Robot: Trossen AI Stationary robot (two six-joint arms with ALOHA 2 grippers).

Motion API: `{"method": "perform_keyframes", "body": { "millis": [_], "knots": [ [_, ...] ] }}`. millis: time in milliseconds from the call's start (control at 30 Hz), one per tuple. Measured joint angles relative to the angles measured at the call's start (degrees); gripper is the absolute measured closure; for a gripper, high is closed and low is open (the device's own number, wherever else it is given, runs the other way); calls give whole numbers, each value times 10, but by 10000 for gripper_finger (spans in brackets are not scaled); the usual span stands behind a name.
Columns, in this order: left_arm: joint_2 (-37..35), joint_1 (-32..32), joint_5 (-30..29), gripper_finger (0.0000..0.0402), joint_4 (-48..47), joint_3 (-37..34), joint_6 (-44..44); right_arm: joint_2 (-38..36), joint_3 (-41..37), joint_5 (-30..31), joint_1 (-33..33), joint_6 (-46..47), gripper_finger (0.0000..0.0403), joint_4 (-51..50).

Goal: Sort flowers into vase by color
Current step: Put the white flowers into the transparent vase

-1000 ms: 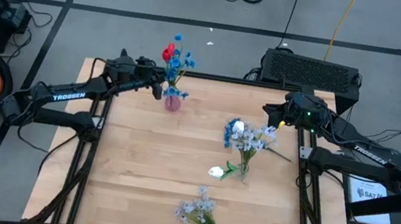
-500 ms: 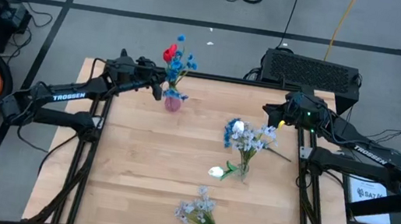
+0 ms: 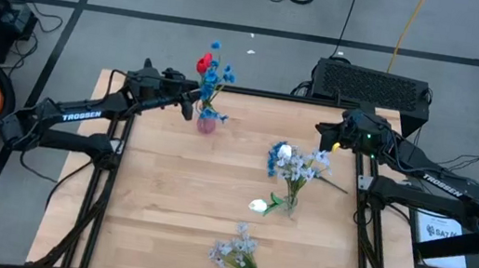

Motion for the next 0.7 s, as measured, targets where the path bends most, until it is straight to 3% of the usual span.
{"method": "perform_keyframes", "body": {
  "millis": [500, 700],
  "knots": [
    [-133, -4, -16, 256, -49, 1, -2, 0, 0, 21, 0, -22, 319, -1],
    [-175, -56, -59, 256, -104, 1, -3, 0, 0, 31, 0, -31, 319, 1]
  ]
}}
